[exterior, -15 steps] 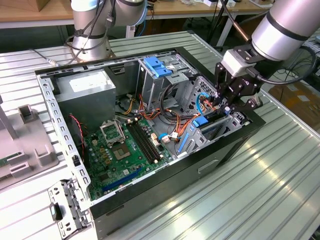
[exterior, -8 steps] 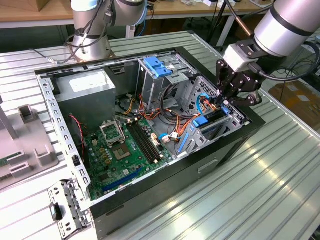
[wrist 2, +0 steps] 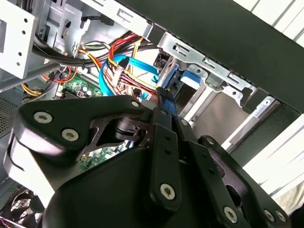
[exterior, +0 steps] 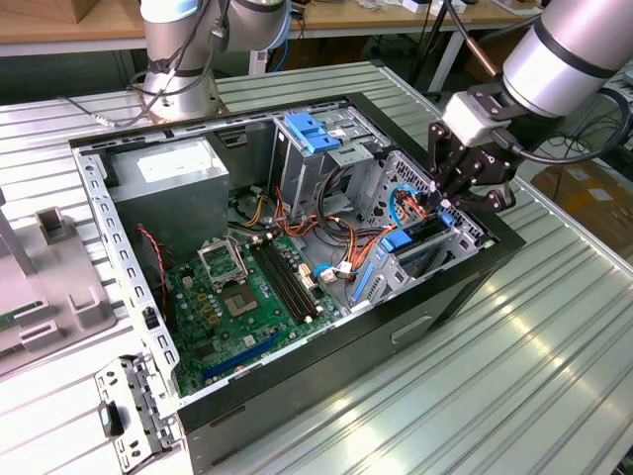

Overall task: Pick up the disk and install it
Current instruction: 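Insert the first disk wire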

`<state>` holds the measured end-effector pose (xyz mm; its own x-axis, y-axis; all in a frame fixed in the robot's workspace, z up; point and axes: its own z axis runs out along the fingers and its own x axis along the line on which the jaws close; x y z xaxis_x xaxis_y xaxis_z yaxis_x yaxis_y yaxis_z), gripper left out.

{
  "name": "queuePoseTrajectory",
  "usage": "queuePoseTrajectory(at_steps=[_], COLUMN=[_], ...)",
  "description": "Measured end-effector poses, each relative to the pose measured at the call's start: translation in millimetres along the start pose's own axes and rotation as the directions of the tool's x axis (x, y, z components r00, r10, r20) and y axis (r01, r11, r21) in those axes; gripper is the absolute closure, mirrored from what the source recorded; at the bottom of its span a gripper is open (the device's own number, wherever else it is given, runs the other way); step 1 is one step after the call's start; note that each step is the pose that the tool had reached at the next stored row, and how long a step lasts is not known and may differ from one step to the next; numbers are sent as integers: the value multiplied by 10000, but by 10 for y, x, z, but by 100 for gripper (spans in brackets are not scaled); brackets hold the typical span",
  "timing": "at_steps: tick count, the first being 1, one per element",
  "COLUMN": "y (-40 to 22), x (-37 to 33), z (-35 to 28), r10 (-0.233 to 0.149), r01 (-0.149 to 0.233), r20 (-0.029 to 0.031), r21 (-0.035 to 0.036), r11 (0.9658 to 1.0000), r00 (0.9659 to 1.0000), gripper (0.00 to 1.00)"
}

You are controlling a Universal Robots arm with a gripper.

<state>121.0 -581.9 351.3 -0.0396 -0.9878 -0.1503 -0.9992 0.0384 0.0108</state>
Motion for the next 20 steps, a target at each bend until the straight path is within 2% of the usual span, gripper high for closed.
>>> queuePoseTrajectory(at_steps=[8, 14, 17, 20], y=[-19, -20, -21, -32], x=[27, 44, 46, 42], z=[35, 91, 93, 68], r10=[6, 10, 8, 7], r01=[-6, -10, -8, -7], r20=[-1, -10, -4, 21], r21=[-36, -62, -63, -63], r11=[10000, 10000, 10000, 10000], r00=[10000, 10000, 10000, 10000], gripper=[89, 89, 89, 89])
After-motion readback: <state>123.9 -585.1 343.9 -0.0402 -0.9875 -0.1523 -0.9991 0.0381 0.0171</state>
